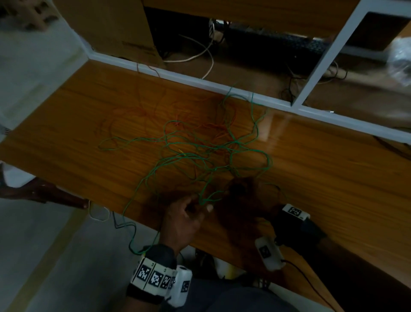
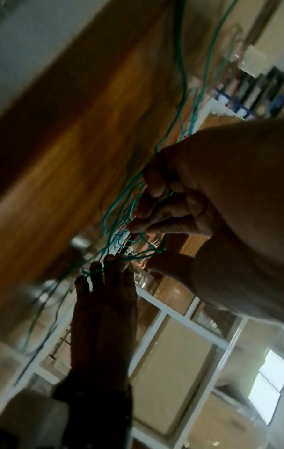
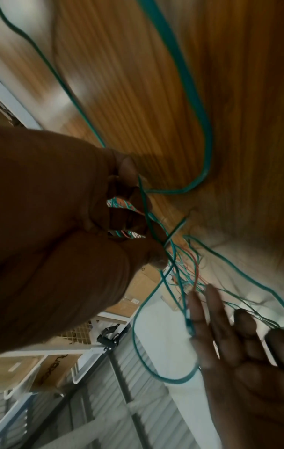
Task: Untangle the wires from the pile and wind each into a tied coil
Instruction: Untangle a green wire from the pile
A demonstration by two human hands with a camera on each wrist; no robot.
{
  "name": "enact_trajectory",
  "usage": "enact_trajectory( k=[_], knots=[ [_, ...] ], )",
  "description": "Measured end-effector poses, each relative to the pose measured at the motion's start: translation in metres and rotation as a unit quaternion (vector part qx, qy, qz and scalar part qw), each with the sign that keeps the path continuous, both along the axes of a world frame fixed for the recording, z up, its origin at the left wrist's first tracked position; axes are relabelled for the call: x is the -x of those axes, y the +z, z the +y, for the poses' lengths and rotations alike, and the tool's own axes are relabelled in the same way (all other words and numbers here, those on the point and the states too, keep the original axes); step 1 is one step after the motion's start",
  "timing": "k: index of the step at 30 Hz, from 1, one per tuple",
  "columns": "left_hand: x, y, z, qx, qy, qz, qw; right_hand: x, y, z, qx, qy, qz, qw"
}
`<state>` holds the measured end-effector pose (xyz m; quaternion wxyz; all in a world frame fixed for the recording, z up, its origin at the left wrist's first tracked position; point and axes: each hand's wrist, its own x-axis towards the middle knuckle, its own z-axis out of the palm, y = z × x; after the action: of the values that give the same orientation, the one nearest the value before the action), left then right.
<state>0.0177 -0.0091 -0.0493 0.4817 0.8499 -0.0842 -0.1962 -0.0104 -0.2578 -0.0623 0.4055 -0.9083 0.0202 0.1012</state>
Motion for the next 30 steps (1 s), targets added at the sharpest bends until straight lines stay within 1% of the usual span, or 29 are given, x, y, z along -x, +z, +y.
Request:
enact_trajectory(
  k=[2,4,6,8,10,11,12,13,15,16,18,20,21,22,23,24,25,26,28,29,30],
  knots=[
    [0.000,0.003,-0.008,0.033,0.030,-0.008,0.999,0.003,0.002,0.001,-0.046,-0.019,0.029,0.998],
    [-0.001,0.010,-0.017,0.048,0.044,-0.012,0.998,0.005,0.005,0.000,-0.051,-0.041,0.013,0.998],
    [-0.005,0.017,-0.019,0.048,0.035,0.000,0.998,0.007,-0.002,-0.003,-0.054,-0.063,-0.006,0.997],
    [-0.010,0.030,-0.018,0.045,0.019,0.011,0.999,0.011,-0.005,-0.010,-0.072,-0.070,0.004,0.995],
    [-0.016,0.046,-0.015,0.056,0.012,0.019,0.998,0.021,-0.012,-0.018,-0.011,-0.017,0.013,1.000],
    [-0.020,0.053,-0.012,0.067,0.016,0.022,0.997,0.027,-0.014,-0.022,0.021,-0.014,-0.008,1.000],
    [-0.023,0.059,-0.010,0.079,0.025,0.021,0.996,0.032,-0.024,-0.029,0.043,0.003,-0.034,0.999],
    [-0.028,0.065,-0.008,0.096,0.032,0.015,0.995,0.034,-0.028,-0.035,0.056,0.017,-0.024,0.998],
    [-0.036,0.077,-0.005,0.128,0.037,-0.009,0.991,0.035,-0.027,-0.041,0.085,0.019,-0.001,0.996],
    [-0.039,0.085,-0.006,0.138,0.032,-0.016,0.990,0.032,-0.021,-0.043,0.074,0.013,-0.016,0.997],
    [-0.039,0.101,-0.015,0.154,0.000,-0.018,0.988,0.033,0.010,-0.047,0.055,0.008,-0.051,0.997],
    [-0.034,0.112,-0.036,0.165,-0.023,-0.011,0.986,0.035,0.049,-0.049,-0.001,-0.030,-0.084,0.996],
    [-0.029,0.114,-0.050,0.171,-0.028,-0.009,0.985,0.038,0.075,-0.046,-0.069,-0.061,-0.106,0.990],
    [-0.024,0.114,-0.064,0.175,-0.027,-0.005,0.984,0.040,0.093,-0.043,-0.149,-0.100,-0.130,0.975],
    [-0.018,0.113,-0.078,0.177,-0.024,-0.003,0.984,0.043,0.113,-0.039,-0.225,-0.124,-0.133,0.957],
    [-0.011,0.112,-0.090,0.172,-0.019,-0.002,0.985,0.047,0.132,-0.035,-0.267,-0.144,-0.120,0.945],
    [-0.003,0.110,-0.101,0.170,-0.022,-0.003,0.985,0.052,0.142,-0.033,-0.277,-0.150,-0.105,0.943],
    [0.004,0.108,-0.111,0.171,-0.031,-0.002,0.985,0.058,0.151,-0.033,-0.260,-0.149,-0.091,0.950],
    [0.017,0.107,-0.126,0.167,-0.063,-0.009,0.984,0.070,0.160,-0.037,-0.155,-0.100,-0.077,0.980],
    [0.022,0.105,-0.132,0.166,-0.079,-0.006,0.983,0.077,0.160,-0.042,-0.110,-0.082,-0.068,0.988],
    [0.027,0.105,-0.136,0.168,-0.093,0.010,0.981,0.084,0.158,-0.048,-0.088,-0.083,-0.054,0.991]
  ],
)
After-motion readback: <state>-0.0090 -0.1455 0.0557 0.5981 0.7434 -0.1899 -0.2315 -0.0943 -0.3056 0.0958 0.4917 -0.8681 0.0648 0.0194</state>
